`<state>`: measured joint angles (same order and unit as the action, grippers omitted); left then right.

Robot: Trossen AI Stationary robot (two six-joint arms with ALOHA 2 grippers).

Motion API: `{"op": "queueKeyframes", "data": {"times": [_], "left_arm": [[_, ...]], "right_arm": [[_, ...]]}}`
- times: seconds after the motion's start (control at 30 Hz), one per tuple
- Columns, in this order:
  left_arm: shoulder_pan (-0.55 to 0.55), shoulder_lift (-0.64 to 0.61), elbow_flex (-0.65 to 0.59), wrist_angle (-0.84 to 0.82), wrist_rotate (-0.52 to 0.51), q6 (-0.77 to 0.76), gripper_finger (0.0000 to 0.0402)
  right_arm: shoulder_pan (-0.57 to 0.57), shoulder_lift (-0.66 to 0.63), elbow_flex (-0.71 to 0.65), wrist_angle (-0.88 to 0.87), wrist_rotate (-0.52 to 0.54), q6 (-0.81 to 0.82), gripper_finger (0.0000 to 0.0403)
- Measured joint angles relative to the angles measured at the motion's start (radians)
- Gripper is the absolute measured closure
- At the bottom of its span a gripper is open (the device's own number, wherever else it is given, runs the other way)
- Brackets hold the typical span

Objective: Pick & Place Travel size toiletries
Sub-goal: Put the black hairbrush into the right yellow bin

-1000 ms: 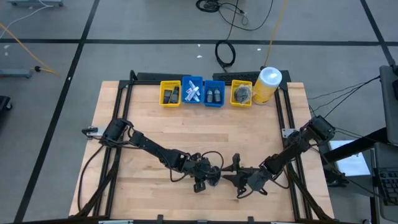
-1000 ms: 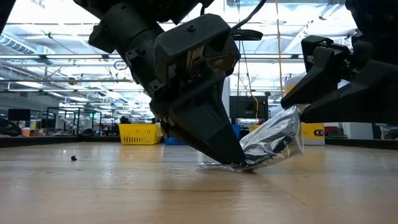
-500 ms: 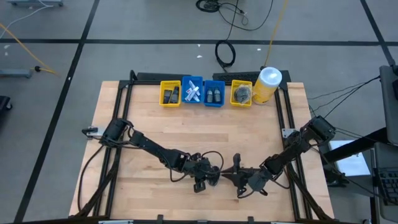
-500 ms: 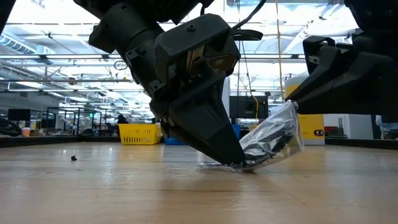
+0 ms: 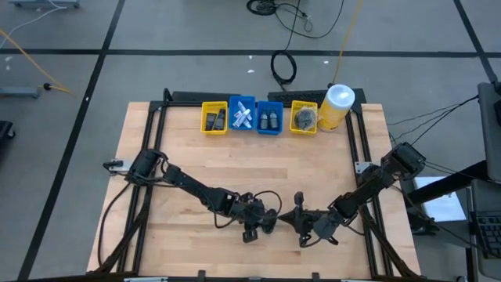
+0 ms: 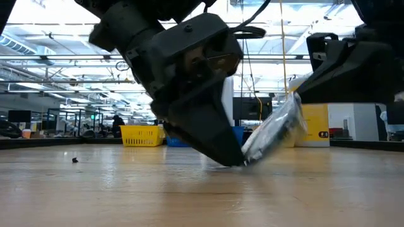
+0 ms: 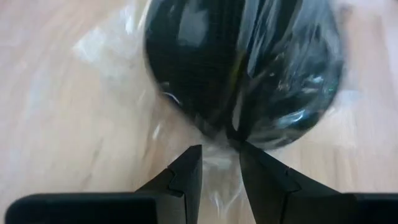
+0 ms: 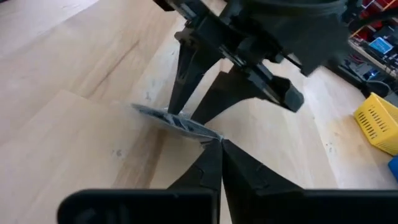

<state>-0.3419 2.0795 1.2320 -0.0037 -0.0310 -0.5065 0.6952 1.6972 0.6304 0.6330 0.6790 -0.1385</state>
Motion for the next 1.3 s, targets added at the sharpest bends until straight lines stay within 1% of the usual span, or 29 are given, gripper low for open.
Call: {"op": "queueKeyframes", "data": {"times": [0.13, 0.3, 0.43, 0.63, 0.83, 1.0, 1.17, 1.23, 1.3], "left_arm": [[-0.008, -0.042, -0.002, -0.037, -0.065, 0.034, 0.0289], [-0.022, -0.131, 0.0, -0.16, -0.187, 0.042, 0.0289], [-0.033, -0.169, -0.001, -0.201, -0.255, 0.036, 0.0289], [-0.045, -0.175, 0.0, -0.174, -0.259, 0.031, 0.0289], [-0.06, -0.175, 0.0, -0.171, -0.261, 0.031, 0.0289], [-0.065, -0.175, 0.0, -0.168, -0.292, 0.036, 0.0289], [-0.065, -0.175, 0.0, -0.161, -0.293, 0.042, 0.0289], [-0.065, -0.175, 0.0, -0.16, -0.293, 0.046, 0.0289], [-0.065, -0.175, 0.0, -0.16, -0.293, 0.057, 0.0289]], "right_arm": [[0.0, -0.042, 0.0, -0.035, 0.014, 0.004, 0.0402], [-0.006, -0.11, 0.0, -0.18, 0.123, 0.027, 0.0403], [-0.032, -0.172, 0.0, -0.277, 0.202, 0.03, 0.0403], [-0.109, -0.291, 0.0, -0.393, 0.303, 0.008, 0.0403], [-0.223, -0.421, 0.0, -0.487, 0.409, -0.016, 0.0403], [-0.335, -0.516, 0.0, -0.504, 0.504, -0.121, 0.0403], [-0.471, -0.578, 0.0, -0.511, 0.498, -0.209, 0.0403], [-0.524, -0.585, 0.0, -0.515, 0.494, -0.232, 0.0403], [-0.579, -0.587, 0.0, -0.526, 0.467, -0.255, 0.0403]]}}
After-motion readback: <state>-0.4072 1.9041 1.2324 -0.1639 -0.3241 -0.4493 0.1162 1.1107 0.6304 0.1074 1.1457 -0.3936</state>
